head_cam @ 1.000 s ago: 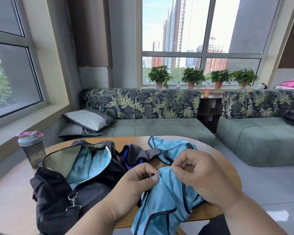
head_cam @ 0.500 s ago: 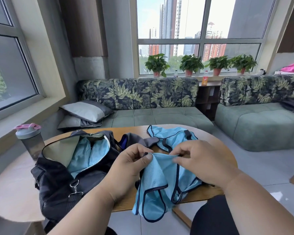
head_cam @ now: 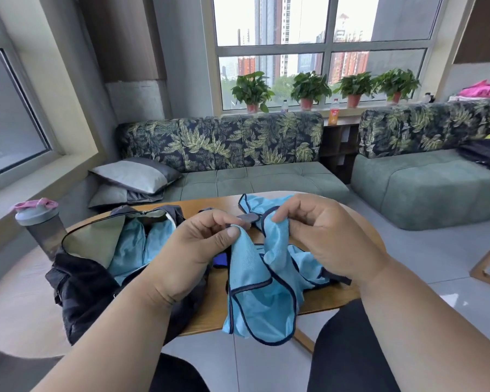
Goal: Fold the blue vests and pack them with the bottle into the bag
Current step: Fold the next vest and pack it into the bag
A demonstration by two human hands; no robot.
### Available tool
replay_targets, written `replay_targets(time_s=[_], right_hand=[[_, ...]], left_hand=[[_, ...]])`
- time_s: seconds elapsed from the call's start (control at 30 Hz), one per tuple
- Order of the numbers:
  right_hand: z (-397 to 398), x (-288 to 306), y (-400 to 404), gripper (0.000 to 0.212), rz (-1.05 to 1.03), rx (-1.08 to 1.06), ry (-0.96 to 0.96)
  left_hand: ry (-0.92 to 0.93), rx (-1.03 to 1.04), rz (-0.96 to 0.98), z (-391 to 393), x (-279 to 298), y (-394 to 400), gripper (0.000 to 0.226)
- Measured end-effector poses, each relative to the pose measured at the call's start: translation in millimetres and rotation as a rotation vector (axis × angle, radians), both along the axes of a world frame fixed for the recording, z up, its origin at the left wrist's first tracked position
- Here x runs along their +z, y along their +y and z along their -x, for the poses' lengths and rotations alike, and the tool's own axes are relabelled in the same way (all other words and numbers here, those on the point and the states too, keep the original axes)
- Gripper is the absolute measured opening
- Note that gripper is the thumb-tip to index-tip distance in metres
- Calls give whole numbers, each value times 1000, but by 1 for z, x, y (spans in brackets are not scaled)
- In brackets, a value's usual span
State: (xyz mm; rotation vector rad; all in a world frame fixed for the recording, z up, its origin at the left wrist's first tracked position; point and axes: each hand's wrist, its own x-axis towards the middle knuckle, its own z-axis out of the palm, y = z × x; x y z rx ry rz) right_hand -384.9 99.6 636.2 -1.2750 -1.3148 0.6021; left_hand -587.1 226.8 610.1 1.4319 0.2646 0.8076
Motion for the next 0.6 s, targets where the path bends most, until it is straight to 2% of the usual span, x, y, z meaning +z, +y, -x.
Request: replay_targets(time_s=[0.07,0.13,0.27,0.43,0.53,0.6], right_hand=[[4,0,3,31,-12,34,-88],[9,-1,5,28,-20,18,-217],[14,5,6,17,-39,16,-254],[17,10,7,14,-32,-17,-267],[17,8,10,23,-41,-73,-230],[16,7,11,29,-23,-97,-211]], left_hand=[[26,0,-73,-6,-3,-1,18],[56,-19,-145,-12,-6,-5,6],[31,-49,-77,-13,-7,-11,13],[-17,-93,31,-13,-10,-14,6],[-38,-132,78,-14,-11,-12,24],[-56,-152,124,-13,-12,-11,27]])
